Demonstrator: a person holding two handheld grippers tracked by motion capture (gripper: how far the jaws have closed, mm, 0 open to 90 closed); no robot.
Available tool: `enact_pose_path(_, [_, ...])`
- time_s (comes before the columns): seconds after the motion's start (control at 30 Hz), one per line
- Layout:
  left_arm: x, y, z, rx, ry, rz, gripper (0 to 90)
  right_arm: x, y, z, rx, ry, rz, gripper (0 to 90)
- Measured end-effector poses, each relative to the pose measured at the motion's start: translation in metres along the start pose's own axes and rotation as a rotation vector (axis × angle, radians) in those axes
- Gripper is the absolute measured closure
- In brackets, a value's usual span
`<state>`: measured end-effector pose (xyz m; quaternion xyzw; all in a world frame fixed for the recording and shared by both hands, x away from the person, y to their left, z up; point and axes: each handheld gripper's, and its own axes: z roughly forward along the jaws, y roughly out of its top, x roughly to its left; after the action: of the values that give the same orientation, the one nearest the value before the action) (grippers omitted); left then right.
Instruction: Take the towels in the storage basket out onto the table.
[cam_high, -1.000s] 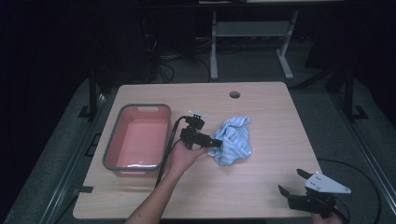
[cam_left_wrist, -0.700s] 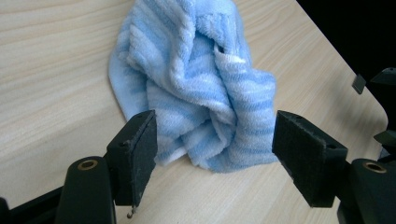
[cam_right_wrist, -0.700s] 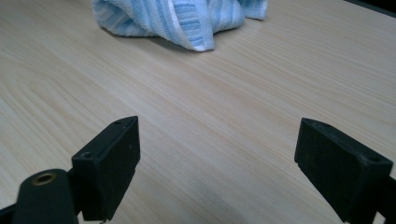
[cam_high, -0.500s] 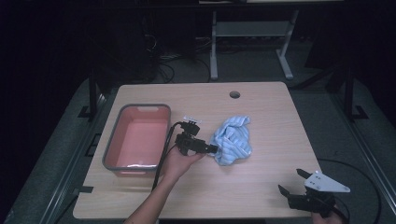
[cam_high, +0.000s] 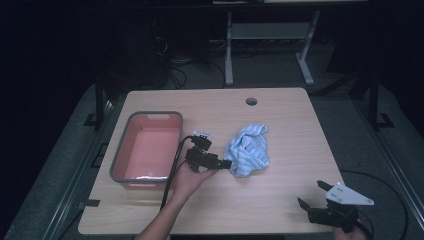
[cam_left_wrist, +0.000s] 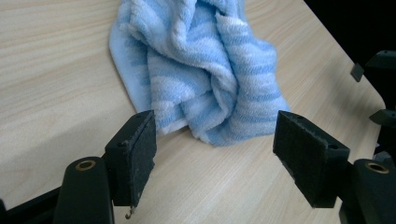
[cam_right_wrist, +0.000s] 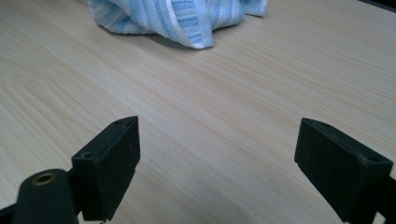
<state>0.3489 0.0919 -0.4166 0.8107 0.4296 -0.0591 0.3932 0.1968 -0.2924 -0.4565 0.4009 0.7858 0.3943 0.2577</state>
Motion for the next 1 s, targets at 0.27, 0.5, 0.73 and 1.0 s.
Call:
enact_pose_path(0.27, [-0.002,-0.009,-0.002,0.006,0.000,0.013,29.6,0.000,0.000,0.001,0.002,0.001,-0.003,13.6])
enact_pose_path(0.5, [-0.004,-0.019,0.000,0.019,-0.005,0.021,29.1,0.000,0.000,0.002,0.005,0.003,-0.011,13.6])
enact_pose_path(0.73, [-0.007,-0.026,-0.001,0.024,-0.015,0.028,29.0,0.001,0.000,0.002,0.004,0.001,-0.008,13.6])
enact_pose_path(1.0, [-0.006,-0.034,-0.004,0.010,-0.032,0.032,28.8,0.001,0.000,0.002,0.010,0.001,0.002,13.6])
